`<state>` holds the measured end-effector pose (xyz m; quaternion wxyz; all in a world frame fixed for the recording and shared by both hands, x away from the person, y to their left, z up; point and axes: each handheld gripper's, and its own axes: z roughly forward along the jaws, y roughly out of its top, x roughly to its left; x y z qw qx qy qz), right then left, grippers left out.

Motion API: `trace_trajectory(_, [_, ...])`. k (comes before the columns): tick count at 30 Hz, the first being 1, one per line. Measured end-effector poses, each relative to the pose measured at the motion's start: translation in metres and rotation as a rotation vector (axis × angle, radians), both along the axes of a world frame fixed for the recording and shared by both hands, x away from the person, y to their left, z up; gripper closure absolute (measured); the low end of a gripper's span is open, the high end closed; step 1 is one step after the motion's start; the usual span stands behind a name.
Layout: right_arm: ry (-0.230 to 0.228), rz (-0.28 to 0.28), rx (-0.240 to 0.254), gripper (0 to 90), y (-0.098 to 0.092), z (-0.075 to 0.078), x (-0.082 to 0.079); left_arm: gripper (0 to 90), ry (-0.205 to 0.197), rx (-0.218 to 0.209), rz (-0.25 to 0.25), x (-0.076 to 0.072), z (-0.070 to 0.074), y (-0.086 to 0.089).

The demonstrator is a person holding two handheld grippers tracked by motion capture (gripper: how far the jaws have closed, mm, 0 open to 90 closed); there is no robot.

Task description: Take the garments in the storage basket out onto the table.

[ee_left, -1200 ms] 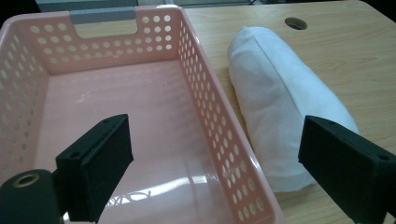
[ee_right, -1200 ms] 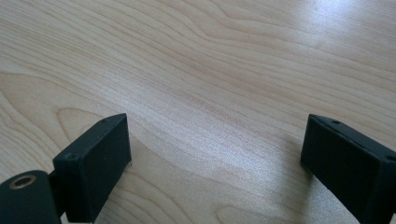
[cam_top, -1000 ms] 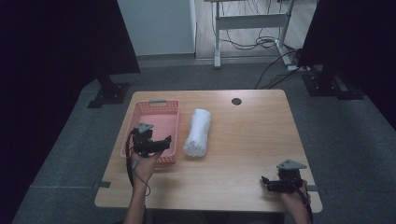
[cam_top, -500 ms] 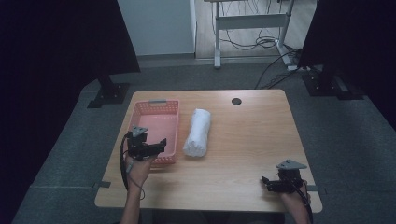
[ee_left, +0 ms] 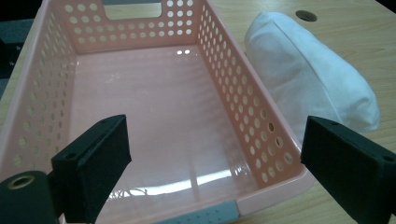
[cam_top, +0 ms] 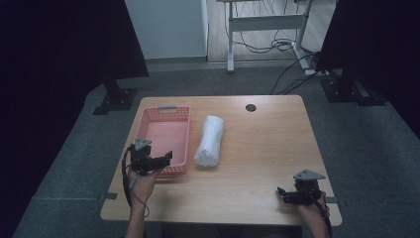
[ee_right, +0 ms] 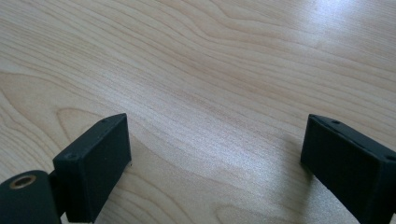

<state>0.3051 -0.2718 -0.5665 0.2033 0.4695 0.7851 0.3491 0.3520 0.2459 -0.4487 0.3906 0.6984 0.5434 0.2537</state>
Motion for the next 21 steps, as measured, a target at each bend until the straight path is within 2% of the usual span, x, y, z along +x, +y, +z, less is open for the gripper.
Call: trace_trajectory(21, [0.0,0.0,0.0,7.9,0.0,0.0,0.0,7.7,-0.013,0.007,0.024,-0.02,-0.008,0.022])
